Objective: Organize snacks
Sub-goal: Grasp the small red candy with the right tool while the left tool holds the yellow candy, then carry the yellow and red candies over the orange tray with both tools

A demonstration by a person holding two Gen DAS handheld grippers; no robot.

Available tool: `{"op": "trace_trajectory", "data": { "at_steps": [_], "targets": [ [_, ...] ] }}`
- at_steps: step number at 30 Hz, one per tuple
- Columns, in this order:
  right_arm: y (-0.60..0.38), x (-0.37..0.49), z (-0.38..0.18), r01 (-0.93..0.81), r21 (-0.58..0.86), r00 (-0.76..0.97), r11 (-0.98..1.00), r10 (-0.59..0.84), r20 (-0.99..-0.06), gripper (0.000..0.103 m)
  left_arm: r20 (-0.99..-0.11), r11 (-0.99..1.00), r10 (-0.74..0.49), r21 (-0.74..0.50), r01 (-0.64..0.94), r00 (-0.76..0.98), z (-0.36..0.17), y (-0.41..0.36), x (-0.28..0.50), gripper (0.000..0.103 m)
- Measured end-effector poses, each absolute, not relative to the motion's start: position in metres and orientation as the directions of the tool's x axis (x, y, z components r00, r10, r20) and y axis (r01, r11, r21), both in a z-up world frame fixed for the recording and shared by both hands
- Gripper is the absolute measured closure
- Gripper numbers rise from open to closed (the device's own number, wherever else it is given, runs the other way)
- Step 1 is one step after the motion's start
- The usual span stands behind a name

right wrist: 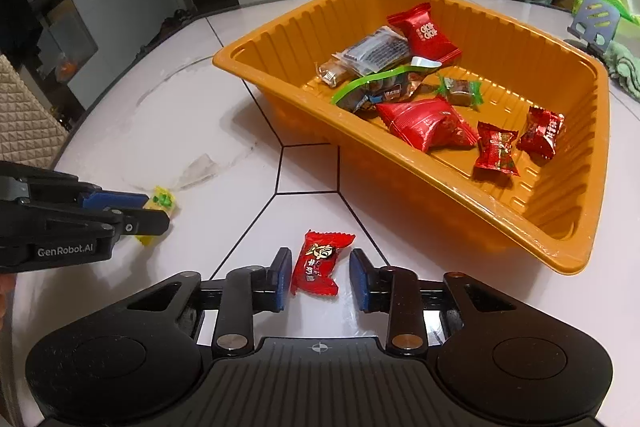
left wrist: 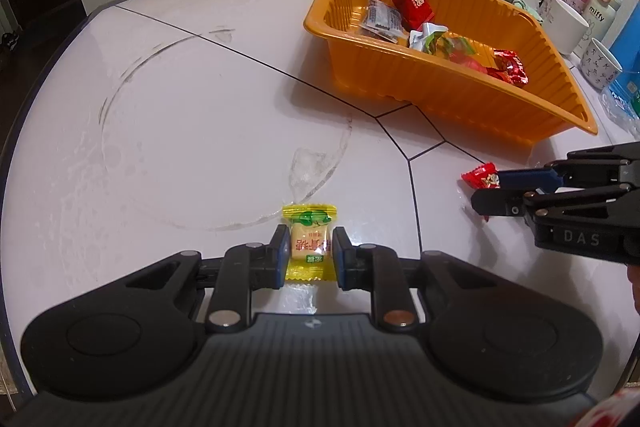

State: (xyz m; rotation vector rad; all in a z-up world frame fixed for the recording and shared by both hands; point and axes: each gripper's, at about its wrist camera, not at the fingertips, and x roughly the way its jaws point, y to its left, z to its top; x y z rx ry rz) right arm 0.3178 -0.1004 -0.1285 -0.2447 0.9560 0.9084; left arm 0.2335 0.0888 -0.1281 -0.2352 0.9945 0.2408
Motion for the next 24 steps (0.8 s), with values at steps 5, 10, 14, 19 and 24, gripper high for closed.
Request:
{"op": "trace_trajectory", "data": {
  "at_steps": [5,10,14,19,24],
  "targets": [
    [-0.102,0.315,-0.129,-0.758,0.193,0.261,0.623,0.560,-0.786,0.082,-0.848,0.948,0.094,-0.084,-0.306,0.522,-0.128,0.089,0.235,0.083],
    [-0.106,0.313,-0.126,-0.749,0.200,0.267,0.632,0.564,-0.782,0.082,-0.849,0.949,0.097,-0.079,-0.306,0.519,-0.128,0.089,0.235,0.083],
    [-0.110,0.312,-0.122,-0.746,0.211,0.269,0.631,0.576,-0.772,0.082,-0.848,0.948,0.100,-0.078,-0.308,0.521,-0.127,0.089,0.235,0.083],
    [-0.116,0.309,-0.116,-0.740,0.231,0.267,0.632,0.591,-0.761,0.082,-0.842,0.949,0.100,-0.079,-0.305,0.530,-0.120,0.088,0.235,0.083],
    [-0.123,0.305,-0.106,-0.740,0.239,0.278,0.629,0.609,-0.743,0.082,-0.826,0.950,0.095,-0.092,-0.299,0.556,-0.106,0.089,0.233,0.083]
  ]
}}
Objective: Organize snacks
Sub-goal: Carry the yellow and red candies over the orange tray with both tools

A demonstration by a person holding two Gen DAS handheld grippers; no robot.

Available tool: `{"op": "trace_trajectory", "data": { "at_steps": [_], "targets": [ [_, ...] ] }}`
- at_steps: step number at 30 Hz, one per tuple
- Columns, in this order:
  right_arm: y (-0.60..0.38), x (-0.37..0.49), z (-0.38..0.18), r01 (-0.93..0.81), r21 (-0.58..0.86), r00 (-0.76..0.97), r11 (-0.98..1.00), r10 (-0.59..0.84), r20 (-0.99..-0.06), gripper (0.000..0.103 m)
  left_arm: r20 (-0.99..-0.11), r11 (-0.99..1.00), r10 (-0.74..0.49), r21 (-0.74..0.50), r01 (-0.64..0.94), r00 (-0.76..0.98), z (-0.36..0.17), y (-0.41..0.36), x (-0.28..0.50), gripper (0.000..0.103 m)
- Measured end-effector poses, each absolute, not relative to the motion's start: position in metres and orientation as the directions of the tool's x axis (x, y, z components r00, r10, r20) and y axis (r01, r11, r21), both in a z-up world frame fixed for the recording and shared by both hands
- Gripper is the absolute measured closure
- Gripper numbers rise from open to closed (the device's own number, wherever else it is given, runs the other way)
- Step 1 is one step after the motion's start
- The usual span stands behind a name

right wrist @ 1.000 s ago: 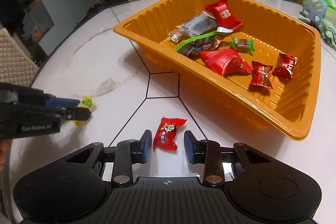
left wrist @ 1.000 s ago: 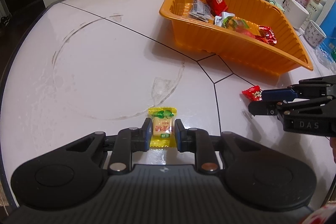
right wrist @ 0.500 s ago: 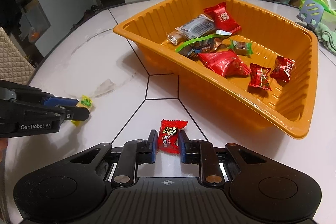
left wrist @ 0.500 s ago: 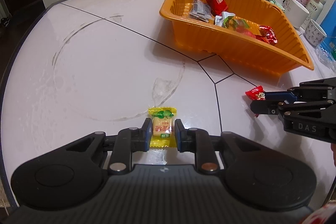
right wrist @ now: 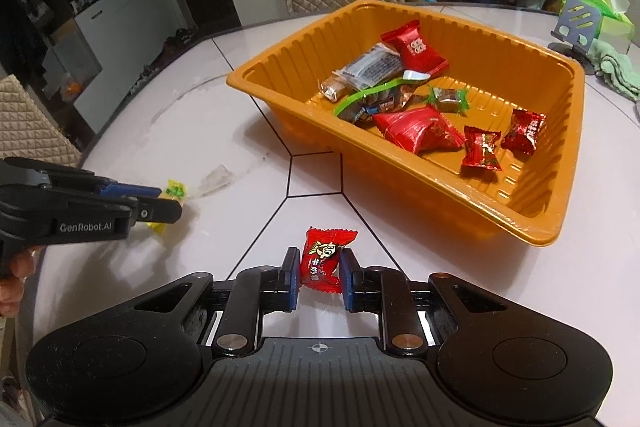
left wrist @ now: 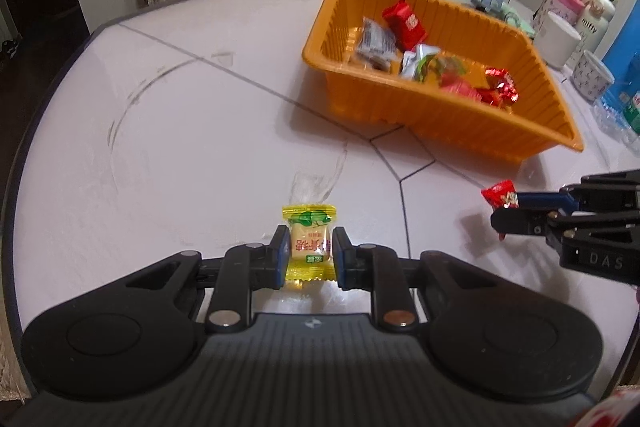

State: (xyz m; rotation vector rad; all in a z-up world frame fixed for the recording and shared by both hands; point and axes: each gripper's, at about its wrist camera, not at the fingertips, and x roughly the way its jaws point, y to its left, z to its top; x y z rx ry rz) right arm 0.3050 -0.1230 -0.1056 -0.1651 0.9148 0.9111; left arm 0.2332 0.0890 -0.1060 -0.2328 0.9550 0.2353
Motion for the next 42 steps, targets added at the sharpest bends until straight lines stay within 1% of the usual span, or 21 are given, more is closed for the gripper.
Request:
{"op": "trace_trajectory", "data": {
  "at_steps": [7,13,20,24,29,38,42],
  "targets": [
    [-0.137,0.306,-0.082,-0.733,0.251,0.319,0.633,0.645,-0.695,0.082,-0.783,0.954,0.082,-0.117,-0.275,0.617,-0.072,0.092,0.238,0.083],
    [-0.148,0.318,-0.063,-0.708,0.257,0.364,0.657,0.652,-0.665,0.082,-0.747,0.968,0.088,-0.092,-0.233,0.659,-0.044,0.091,0.256,0.083],
    [-0.156,0.340,-0.048,-0.673,0.247,0.417,0.697,0.633,-0.652,0.082,-0.706,0.981,0.068,-0.082,-0.178,0.705,-0.026,0.088,0.293,0.083],
    [-0.159,0.351,-0.042,-0.664,0.236,0.439,0.709,0.626,-0.645,0.082,-0.688,0.990,0.056,-0.053,-0.127,0.723,-0.021,0.084,0.316,0.083],
    [-0.158,0.367,-0.042,-0.641,0.239,0.455,0.729,0.612,-0.647,0.082,-0.690,0.995,0.026,-0.052,-0.085,0.723,-0.022,0.082,0.342,0.083],
    [-0.154,0.386,-0.050,-0.602,0.240,0.467,0.762,0.580,-0.667,0.082,-0.734,0.998,0.020,-0.021,-0.052,0.679,-0.047,0.079,0.375,0.083],
    [-0.154,0.392,-0.053,-0.590,0.240,0.470,0.771,0.570,-0.673,0.082,-0.750,0.998,0.012,-0.029,-0.052,0.661,-0.055,0.082,0.384,0.083]
  ]
}}
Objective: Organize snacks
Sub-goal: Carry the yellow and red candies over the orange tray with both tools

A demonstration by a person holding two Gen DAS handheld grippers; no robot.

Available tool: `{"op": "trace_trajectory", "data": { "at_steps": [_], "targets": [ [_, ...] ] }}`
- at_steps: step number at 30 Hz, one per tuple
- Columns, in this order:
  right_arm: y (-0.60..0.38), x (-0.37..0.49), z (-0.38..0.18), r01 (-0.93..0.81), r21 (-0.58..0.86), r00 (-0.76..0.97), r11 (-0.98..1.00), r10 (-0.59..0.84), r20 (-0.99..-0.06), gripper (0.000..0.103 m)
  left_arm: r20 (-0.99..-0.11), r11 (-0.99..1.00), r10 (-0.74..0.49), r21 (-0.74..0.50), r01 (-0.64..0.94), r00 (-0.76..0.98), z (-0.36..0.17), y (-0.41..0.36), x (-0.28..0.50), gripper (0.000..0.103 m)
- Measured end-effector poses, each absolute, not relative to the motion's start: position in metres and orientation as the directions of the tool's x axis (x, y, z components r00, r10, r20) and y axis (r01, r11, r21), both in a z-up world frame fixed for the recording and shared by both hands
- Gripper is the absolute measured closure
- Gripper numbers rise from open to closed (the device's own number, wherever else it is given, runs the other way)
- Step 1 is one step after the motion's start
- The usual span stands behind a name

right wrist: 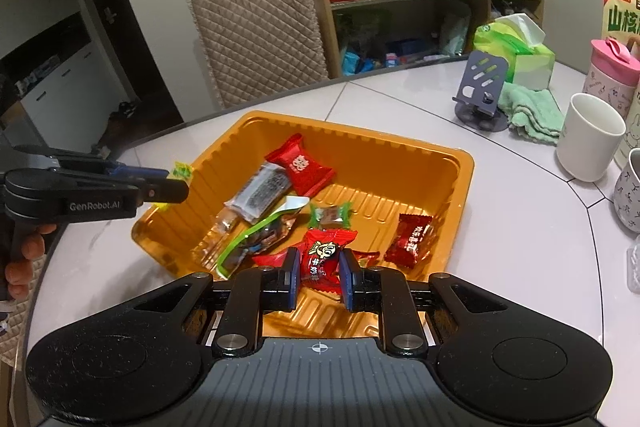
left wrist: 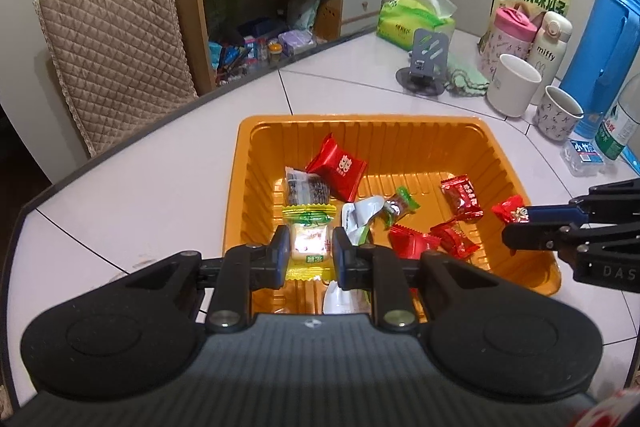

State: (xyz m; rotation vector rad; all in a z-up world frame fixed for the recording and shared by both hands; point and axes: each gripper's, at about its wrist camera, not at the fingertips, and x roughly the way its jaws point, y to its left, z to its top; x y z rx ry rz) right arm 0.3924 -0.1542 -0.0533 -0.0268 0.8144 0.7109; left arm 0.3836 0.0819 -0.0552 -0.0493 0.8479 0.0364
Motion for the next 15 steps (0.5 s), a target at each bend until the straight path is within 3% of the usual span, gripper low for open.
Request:
{"op": "trace_trajectory", "data": {
  "at_steps": [15],
  "targets": [
    [-0.155,0.402,-0.066,-0.565,0.256,0.453,0.785,0.554,-0.699,0.082,-0.794,0.999,0.020,-0.006,-0.041,0.607,-0.080,0.084,0.402,0.083]
  ]
}}
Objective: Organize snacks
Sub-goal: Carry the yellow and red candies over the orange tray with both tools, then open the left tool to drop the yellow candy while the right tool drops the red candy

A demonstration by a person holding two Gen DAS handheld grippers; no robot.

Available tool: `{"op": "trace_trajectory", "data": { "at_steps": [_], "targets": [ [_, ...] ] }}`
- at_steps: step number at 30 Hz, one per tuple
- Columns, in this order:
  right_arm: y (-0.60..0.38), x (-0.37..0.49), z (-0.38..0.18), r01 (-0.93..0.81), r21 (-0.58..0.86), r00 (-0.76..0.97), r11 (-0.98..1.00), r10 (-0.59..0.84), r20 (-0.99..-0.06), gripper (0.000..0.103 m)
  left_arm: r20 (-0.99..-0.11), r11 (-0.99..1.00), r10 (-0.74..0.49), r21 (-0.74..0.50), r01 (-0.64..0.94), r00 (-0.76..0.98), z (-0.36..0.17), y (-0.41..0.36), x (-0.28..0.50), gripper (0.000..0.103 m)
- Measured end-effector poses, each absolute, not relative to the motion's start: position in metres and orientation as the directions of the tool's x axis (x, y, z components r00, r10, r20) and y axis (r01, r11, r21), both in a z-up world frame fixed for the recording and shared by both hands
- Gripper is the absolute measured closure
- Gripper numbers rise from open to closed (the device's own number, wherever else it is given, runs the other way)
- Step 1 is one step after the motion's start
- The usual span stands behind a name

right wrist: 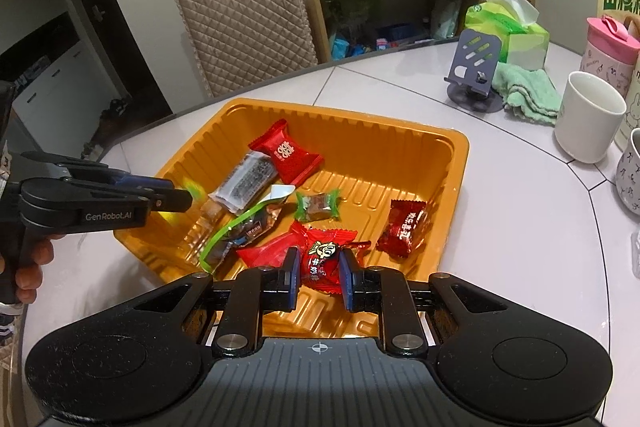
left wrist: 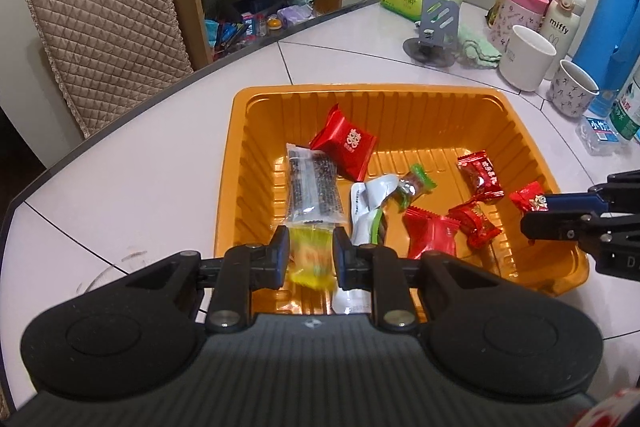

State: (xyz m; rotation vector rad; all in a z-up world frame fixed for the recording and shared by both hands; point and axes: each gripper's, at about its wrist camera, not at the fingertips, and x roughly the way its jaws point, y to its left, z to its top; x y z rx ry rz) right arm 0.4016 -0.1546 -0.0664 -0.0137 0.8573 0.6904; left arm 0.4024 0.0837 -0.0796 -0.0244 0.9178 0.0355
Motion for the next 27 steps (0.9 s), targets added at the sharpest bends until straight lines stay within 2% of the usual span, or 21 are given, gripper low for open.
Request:
{"op": "trace_trajectory", "data": {
  "at_steps": [14,27],
  "targets": [
    [-0.148,0.404,-0.070,-0.570,0.257,0.441,0.780,0.555,-0.706,0.082,-0.790,0.999,0.007,-0.024,-0.043,0.614,-0.070,0.086,0.403,0.078],
    [-0.142,0.408,-0.075,-0.563,0.268,0.433,0.782,0.556,-0.710,0.081,-0.800,0.998,0.016,-0.019,-0.052,0.600,-0.067,0.085,0.402,0.067]
  ]
}}
